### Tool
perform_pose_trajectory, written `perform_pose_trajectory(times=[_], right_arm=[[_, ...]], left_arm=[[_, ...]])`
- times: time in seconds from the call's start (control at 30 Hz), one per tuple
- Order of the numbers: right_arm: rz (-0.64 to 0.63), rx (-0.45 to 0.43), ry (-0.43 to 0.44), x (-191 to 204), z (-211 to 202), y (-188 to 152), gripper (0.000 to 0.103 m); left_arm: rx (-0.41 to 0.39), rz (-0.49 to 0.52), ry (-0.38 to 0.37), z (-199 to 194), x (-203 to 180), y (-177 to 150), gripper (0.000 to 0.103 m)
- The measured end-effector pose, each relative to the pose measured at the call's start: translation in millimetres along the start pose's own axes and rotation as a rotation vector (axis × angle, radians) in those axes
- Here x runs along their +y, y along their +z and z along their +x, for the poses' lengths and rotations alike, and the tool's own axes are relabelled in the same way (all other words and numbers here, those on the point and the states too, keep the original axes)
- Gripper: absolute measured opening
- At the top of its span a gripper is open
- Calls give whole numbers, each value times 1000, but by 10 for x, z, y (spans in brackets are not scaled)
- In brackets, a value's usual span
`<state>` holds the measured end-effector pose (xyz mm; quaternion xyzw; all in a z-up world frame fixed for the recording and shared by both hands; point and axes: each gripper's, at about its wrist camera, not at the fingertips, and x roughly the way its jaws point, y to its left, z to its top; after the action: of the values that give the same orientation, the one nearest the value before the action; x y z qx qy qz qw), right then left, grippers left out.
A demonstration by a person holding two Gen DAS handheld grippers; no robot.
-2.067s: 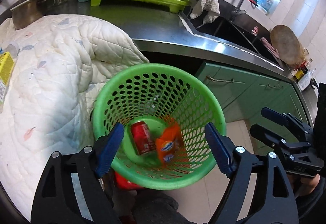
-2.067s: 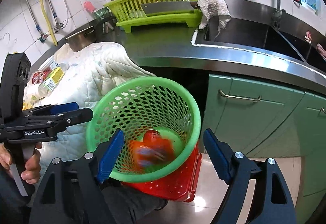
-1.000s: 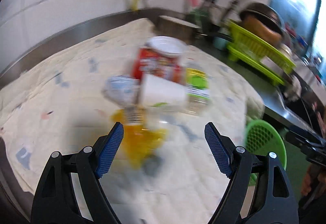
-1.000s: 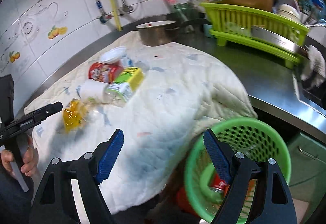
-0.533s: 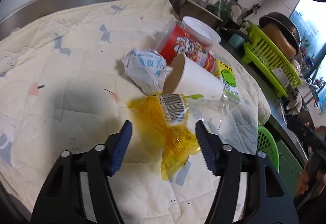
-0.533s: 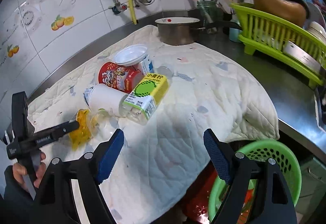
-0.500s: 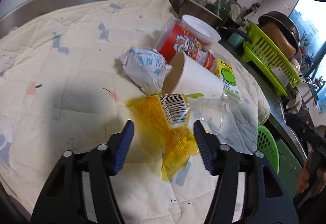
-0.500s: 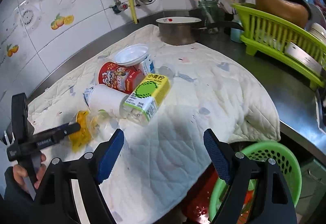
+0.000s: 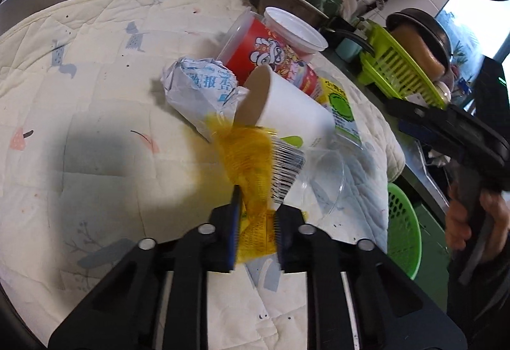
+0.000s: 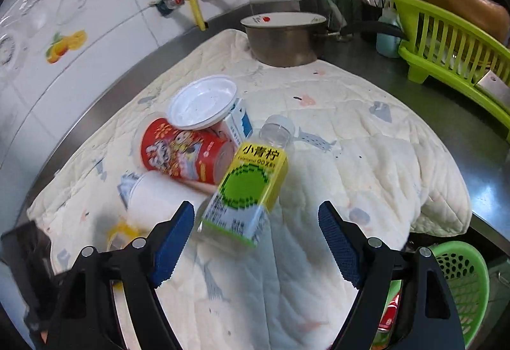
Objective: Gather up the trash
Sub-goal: 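Grasp the yellow snack bag with the left gripper while the right grasps the lemon juice bottle, then carry the bottle into the green basket with the right gripper and release it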
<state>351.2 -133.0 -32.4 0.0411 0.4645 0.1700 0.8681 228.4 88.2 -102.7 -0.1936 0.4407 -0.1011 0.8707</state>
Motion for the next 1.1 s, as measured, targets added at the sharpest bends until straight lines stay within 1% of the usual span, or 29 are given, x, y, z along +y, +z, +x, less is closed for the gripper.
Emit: perform_pose_trajectory(times=[0.07, 0.13, 0.2, 0.3, 0.4, 0.57, 0.63, 0.7, 0.87, 1.1], right_arm=[[21, 19, -9, 0, 100, 59, 77], [43, 46, -18, 2, 215, 122, 74], [56, 74, -45, 18, 323, 170, 73], [72, 92, -44, 50, 437, 236, 71], [82, 120, -63, 100, 573, 289, 67], [84, 171, -134, 167, 797, 308, 63], [90, 182, -148, 167, 856, 300, 59], [108, 189, -144, 141, 906, 287, 59], [114, 169, -135, 87, 861, 242, 57], [119, 122, -82, -57, 547, 91, 54]], left_arm=[[-6, 13, 4, -32, 2, 6, 14], [-10, 20, 1, -78, 29, -1, 14], [-17, 27, -3, -126, 45, 0, 13], [-30, 29, -1, -210, 77, 6, 13], [-44, 27, 0, -299, 119, 13, 13], [-61, 26, -4, -387, 149, 5, 13], [-67, 28, -7, -418, 153, -5, 13], [-69, 28, -8, -438, 160, -9, 13], [-79, 29, -8, -506, 171, -21, 13], [-96, 38, -13, -603, 84, -30, 13]])
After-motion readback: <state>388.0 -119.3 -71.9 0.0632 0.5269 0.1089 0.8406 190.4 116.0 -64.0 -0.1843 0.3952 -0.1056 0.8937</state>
